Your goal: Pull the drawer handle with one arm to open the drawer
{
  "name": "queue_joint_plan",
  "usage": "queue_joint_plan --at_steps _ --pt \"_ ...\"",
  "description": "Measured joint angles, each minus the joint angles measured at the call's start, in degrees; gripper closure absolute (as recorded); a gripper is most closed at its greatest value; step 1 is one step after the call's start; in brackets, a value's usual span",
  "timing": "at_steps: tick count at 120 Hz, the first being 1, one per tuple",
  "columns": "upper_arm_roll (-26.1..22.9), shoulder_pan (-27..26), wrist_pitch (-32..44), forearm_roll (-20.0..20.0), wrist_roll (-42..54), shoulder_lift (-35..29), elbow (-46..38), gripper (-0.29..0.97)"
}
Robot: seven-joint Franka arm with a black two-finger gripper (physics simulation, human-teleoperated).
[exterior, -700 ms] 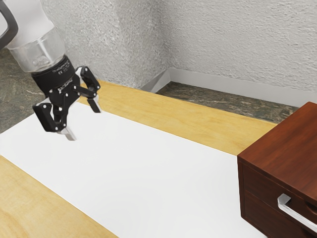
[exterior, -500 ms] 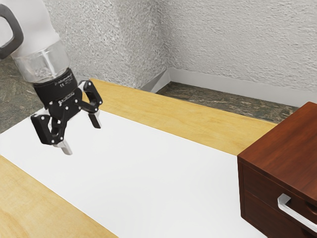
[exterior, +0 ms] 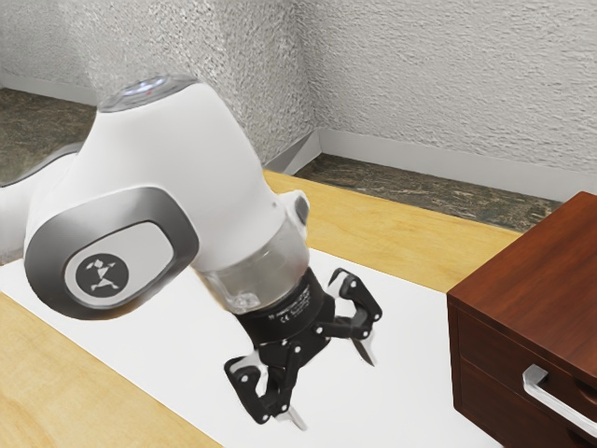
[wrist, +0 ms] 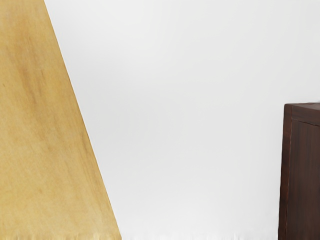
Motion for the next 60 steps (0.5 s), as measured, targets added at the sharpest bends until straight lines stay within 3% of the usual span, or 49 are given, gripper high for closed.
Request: queue_joint_plan --at_steps 17,60 --pt "5.7 -10.2 3.2 0.3 -0.5 1.2 0.8 0.00" --pt "6.0 -15.4 7.2 0.2 -1.8 7.7 5.0 0.00"
